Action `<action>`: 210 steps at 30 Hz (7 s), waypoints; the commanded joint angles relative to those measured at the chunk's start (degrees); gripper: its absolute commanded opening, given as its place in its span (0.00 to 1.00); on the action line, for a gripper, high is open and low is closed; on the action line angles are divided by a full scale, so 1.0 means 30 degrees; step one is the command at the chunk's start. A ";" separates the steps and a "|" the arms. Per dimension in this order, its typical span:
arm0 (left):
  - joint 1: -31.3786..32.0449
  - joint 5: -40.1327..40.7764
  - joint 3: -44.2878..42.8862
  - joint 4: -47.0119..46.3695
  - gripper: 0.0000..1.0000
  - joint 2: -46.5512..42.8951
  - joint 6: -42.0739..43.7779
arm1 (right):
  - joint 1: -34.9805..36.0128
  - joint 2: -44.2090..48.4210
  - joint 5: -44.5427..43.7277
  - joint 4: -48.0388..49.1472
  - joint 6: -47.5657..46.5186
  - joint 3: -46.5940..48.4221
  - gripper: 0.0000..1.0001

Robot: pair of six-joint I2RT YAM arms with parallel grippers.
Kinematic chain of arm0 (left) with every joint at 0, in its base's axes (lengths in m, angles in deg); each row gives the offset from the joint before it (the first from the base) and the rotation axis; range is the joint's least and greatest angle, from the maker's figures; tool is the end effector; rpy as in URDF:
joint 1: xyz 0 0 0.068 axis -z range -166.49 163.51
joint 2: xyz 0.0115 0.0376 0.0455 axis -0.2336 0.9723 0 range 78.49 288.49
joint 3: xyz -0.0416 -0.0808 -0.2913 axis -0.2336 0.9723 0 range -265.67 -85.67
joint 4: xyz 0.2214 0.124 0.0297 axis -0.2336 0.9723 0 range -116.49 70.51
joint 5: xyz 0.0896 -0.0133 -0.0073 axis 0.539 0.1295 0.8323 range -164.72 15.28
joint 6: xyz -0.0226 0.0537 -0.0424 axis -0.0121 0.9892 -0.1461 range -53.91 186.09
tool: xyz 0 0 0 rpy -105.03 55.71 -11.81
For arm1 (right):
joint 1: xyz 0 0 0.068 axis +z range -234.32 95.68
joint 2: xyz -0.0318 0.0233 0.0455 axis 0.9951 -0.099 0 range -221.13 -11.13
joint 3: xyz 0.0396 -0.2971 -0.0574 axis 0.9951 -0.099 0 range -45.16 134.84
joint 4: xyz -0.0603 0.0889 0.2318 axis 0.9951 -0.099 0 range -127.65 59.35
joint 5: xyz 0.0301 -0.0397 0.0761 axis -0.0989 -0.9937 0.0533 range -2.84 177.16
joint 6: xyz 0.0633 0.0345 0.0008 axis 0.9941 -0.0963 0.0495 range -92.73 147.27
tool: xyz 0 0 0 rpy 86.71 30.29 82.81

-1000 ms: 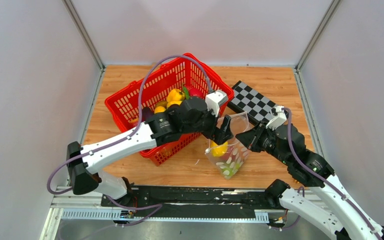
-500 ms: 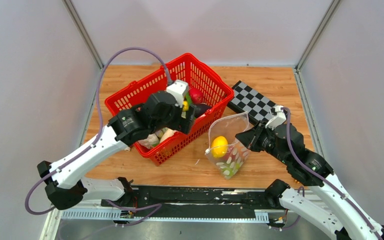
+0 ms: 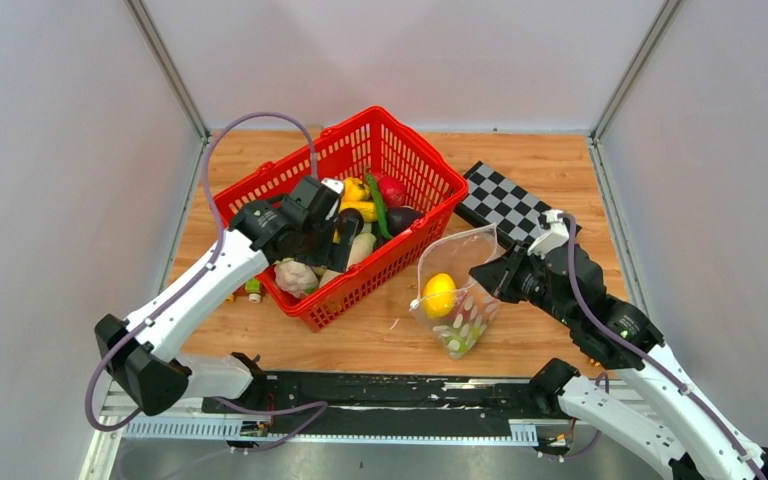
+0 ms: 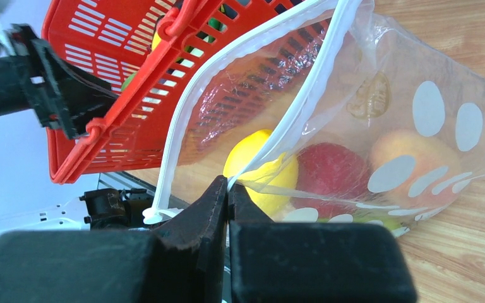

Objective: Place the food in the zip-top bag and seal the zipper

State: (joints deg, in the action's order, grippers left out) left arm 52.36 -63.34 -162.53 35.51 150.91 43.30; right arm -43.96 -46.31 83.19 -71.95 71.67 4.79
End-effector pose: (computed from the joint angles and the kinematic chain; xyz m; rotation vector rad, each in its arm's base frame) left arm 0.1900 -0.1379 0.3635 0.2833 2.5375 -0.1621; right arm 0.0879 0.0694 0.3440 0.1213 2.1390 0.8382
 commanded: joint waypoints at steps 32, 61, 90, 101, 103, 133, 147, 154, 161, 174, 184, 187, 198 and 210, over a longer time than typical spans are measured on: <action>-0.1983 -0.4377 0.1929 -0.2749 0.42 0.0889 0.1052 | 0.0075 0.0011 0.0091 0.0795 -0.0252 0.0297 0.03; -0.1976 -0.5917 0.1431 -0.8047 0.87 0.1493 -0.1260 | 0.0068 -0.0051 0.0094 0.0906 -0.0408 0.0304 0.02; -0.5098 0.0104 0.2676 -0.7818 1.00 0.2129 -0.0606 | 0.0063 -0.0076 0.0272 0.1020 -0.0397 0.0302 0.03; -0.5287 -0.1742 0.0950 -0.8630 1.00 0.5262 0.4102 | 0.0068 0.0336 0.0205 0.0935 -0.0150 0.0136 0.02; -0.5318 -0.2040 0.1096 -0.8707 1.00 0.5948 0.4363 | 0.0071 0.0317 0.0231 0.0960 -0.0129 0.0133 0.03; -0.5560 -0.0507 0.0317 -0.9085 0.73 0.6132 0.4033 | 0.0054 0.0156 0.0531 0.1116 -0.0203 0.0033 0.03; -0.5567 0.1461 0.0603 -0.9603 0.89 0.8149 0.2814 | 0.0068 0.0213 0.0093 0.0563 -0.0340 0.0399 0.03; -0.5567 0.1997 0.0978 -1.0281 0.80 0.8377 0.3546 | 0.0073 -0.0053 0.0382 0.0962 -0.0220 0.0175 0.03; -0.5567 0.1858 0.1486 -1.0707 0.55 0.6678 0.2777 | 0.0053 -0.0096 0.0304 0.0935 -0.0298 0.0310 0.03; -0.5567 0.0137 0.1178 -1.0443 0.45 0.2285 0.2834 | 0.0053 -0.0081 0.0500 0.1029 -0.0210 0.0366 0.02; -0.5403 -0.6781 0.0184 -1.1307 0.46 -0.1388 0.1035 | 0.0060 -0.0051 0.0772 0.0965 -0.0123 0.0516 0.01; -0.4301 -0.7697 -0.0225 -1.1526 0.46 -0.1958 0.0858 | 0.0057 -0.0079 0.0817 0.0892 -0.0172 0.0586 0.00; 0.1097 -1.1304 -0.0535 -1.4632 0.48 -0.1282 -0.0316 | 0.0065 0.0089 0.0729 0.0290 -0.0218 0.0840 0.00; 0.3472 -1.3208 0.2221 -1.8071 0.49 -0.0913 -0.2190 | 0.0062 -0.0183 0.0723 0.0724 -0.0241 0.0685 0.00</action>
State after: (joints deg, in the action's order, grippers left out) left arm 61.69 -100.65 -157.46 -13.95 147.96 38.67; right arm -43.96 -46.77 85.64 -72.00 71.50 4.95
